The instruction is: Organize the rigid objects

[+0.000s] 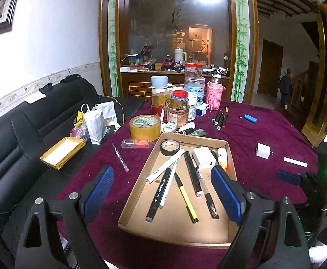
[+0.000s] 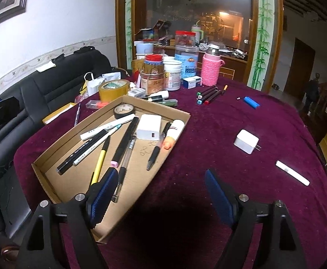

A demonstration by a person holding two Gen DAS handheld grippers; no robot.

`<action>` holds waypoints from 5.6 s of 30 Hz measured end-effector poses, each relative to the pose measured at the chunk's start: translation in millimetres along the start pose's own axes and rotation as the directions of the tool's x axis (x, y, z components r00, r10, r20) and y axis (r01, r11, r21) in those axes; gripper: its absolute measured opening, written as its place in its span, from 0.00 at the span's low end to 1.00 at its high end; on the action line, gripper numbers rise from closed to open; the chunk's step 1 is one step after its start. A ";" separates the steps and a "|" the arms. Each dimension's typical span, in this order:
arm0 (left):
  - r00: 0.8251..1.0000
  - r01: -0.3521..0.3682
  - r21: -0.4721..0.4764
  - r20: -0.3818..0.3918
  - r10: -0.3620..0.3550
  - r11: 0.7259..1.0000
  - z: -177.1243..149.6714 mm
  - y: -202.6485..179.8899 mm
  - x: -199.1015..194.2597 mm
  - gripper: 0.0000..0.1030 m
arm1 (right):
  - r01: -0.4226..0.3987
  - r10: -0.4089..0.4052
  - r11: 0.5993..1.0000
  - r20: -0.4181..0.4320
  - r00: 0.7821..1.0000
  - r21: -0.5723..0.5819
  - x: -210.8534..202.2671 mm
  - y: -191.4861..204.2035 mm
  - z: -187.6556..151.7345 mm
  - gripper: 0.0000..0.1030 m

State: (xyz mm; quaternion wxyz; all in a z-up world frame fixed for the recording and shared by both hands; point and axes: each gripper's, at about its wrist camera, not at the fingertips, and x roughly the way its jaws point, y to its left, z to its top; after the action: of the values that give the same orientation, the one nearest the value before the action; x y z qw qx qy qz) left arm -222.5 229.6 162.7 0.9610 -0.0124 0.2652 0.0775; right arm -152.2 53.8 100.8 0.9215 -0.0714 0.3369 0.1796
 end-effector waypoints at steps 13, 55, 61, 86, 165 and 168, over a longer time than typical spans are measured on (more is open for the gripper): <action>0.986 -0.035 -0.008 0.160 0.036 0.999 10.9 -27.4 -25.8 0.89 | 0.028 -0.028 0.999 0.001 1.000 0.036 -0.6 -32.9 -8.2 0.83; 0.953 0.219 0.013 -0.216 -0.212 0.976 40.2 -195.2 158.7 1.00 | 0.205 -0.115 0.866 -0.217 0.969 0.455 76.4 -321.1 -23.2 0.83; 0.893 0.249 -0.037 -0.378 -0.244 0.968 33.8 -245.7 242.1 1.00 | 0.190 -0.114 0.850 -0.181 0.977 0.491 65.8 -326.7 -22.5 0.83; 0.821 0.375 0.102 -0.499 -0.278 0.922 12.9 -291.6 282.2 0.49 | 0.274 -0.190 0.923 -0.298 0.935 0.270 100.5 -298.0 -26.8 0.79; 0.900 0.118 -0.023 -0.419 -0.117 0.993 -53.4 -0.8 146.4 0.59 | -0.211 0.270 0.953 -0.295 0.916 0.219 101.3 16.6 23.2 0.14; 0.909 0.116 -0.006 -0.403 -0.108 0.993 -55.6 -2.7 144.4 0.59 | -0.187 0.245 0.961 -0.312 0.918 0.205 103.2 19.0 20.8 0.14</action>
State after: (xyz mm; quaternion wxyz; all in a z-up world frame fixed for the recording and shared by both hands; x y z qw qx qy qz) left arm -128.1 243.9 41.0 0.8889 -0.0346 0.4566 0.0156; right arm -73.9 105.8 49.8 0.8280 0.0164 0.5083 0.2361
